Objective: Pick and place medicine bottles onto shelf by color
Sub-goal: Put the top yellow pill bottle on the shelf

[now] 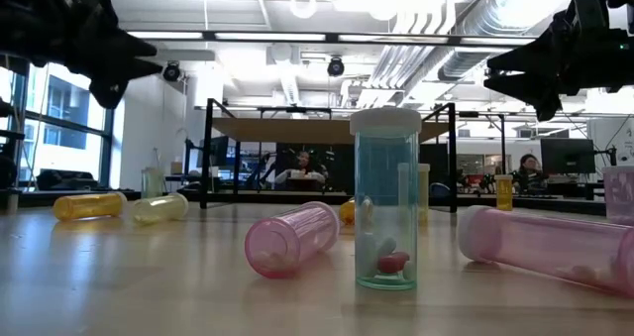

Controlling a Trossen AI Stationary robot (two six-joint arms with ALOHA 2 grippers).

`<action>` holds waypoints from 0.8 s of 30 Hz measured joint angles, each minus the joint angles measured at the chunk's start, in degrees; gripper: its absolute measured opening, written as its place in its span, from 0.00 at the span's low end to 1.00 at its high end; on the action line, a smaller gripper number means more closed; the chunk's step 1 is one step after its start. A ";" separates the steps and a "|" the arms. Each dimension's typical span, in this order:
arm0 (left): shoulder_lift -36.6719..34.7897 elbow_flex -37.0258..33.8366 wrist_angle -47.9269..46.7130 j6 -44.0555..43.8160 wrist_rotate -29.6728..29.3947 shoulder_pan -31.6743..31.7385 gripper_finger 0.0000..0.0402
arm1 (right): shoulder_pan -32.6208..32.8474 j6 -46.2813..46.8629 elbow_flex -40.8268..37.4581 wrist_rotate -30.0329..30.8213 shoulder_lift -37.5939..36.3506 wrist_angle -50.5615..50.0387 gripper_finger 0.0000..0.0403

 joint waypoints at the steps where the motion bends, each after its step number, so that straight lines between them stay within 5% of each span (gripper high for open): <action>1: 0.00 0.00 -1.23 0.18 -0.02 -0.02 0.35 | 0.02 0.01 0.01 0.01 0.02 0.02 0.47; 10: 0.02 -0.02 -5.62 -3.00 0.22 -0.04 0.50 | 0.00 0.01 0.01 0.01 0.00 0.02 0.47; 24: 2.76 5.38 -3.39 1.53 -2.14 -0.04 0.47 | 0.01 0.02 0.00 0.01 0.02 0.02 0.47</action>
